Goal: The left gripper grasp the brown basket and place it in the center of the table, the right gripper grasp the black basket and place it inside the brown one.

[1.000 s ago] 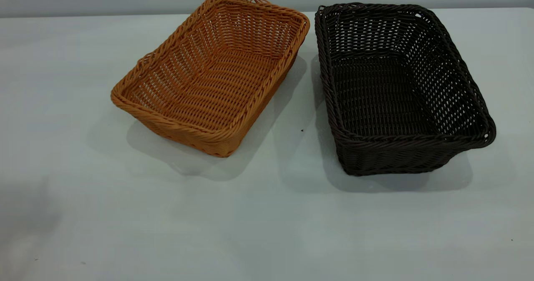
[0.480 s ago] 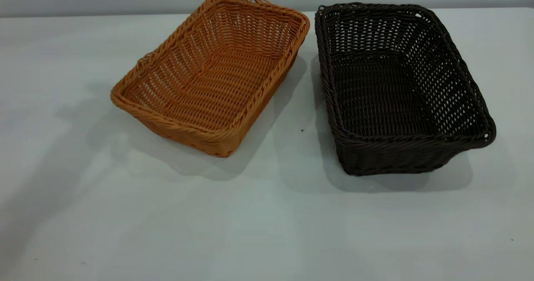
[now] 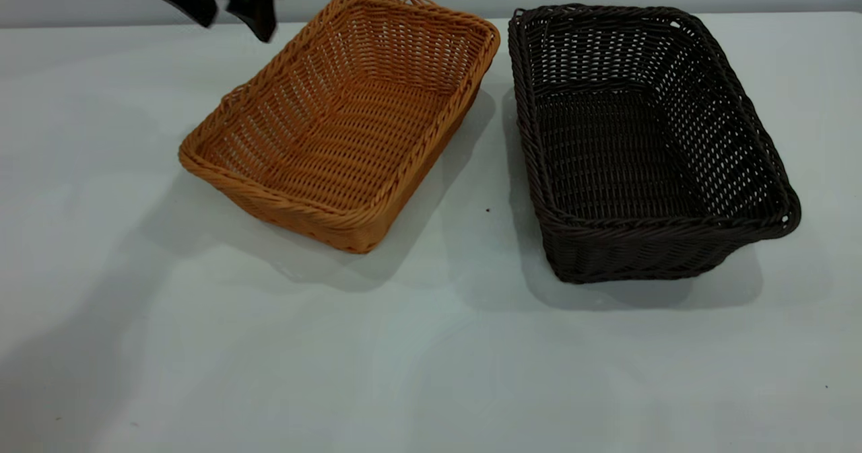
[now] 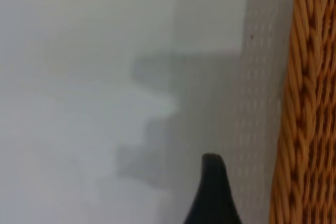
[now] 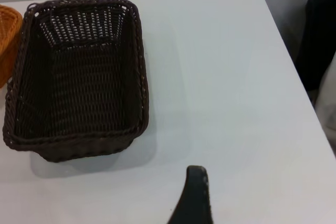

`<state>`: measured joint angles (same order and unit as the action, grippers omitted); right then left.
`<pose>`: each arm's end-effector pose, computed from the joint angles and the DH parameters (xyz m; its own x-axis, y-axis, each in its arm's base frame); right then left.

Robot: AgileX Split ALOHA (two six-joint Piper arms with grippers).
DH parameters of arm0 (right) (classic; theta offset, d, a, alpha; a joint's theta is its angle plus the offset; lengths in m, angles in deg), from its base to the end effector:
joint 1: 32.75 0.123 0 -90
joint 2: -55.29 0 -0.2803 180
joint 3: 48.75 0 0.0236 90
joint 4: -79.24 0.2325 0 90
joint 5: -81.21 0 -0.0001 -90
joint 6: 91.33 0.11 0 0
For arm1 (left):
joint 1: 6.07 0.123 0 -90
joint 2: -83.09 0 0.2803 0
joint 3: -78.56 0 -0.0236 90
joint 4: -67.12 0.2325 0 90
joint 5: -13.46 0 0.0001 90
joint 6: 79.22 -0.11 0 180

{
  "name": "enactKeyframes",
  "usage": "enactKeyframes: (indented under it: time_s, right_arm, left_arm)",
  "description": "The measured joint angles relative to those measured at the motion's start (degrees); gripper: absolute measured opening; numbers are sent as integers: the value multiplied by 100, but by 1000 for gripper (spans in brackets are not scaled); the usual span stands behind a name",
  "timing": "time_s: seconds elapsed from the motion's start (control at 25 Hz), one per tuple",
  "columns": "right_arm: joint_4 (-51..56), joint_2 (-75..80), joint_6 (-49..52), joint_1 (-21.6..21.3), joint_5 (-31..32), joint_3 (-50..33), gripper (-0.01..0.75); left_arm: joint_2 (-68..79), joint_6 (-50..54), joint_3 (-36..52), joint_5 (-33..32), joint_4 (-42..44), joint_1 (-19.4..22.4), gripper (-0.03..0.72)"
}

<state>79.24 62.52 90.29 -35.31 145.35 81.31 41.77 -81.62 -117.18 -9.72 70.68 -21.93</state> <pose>-0.0016 0.0001 0.2469 -0.5177 0.0514 -0.8540 0.0593 0.9979 0.0242 0.4622 -0.1285 0.1101 -0.7686 0.3211 -0.5533 0.3377 0.9382 0.0753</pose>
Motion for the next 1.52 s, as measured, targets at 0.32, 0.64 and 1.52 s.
enactKeyframes:
  time_s: [0.32,0.64,1.52]
  right_arm:
    - [99,1521,281,0,1,719,586]
    - [1380,4248,300,0,-189,1526,586]
    - [6028,9623,-1197,0,-1787,1582,586]
  left_arm:
    - [779,-18,-391,7,-6,-217,462]
    - [1095,-36,-426,219,12,-224,224]
    - [-793,-571,-426,-158,43,-16,79]
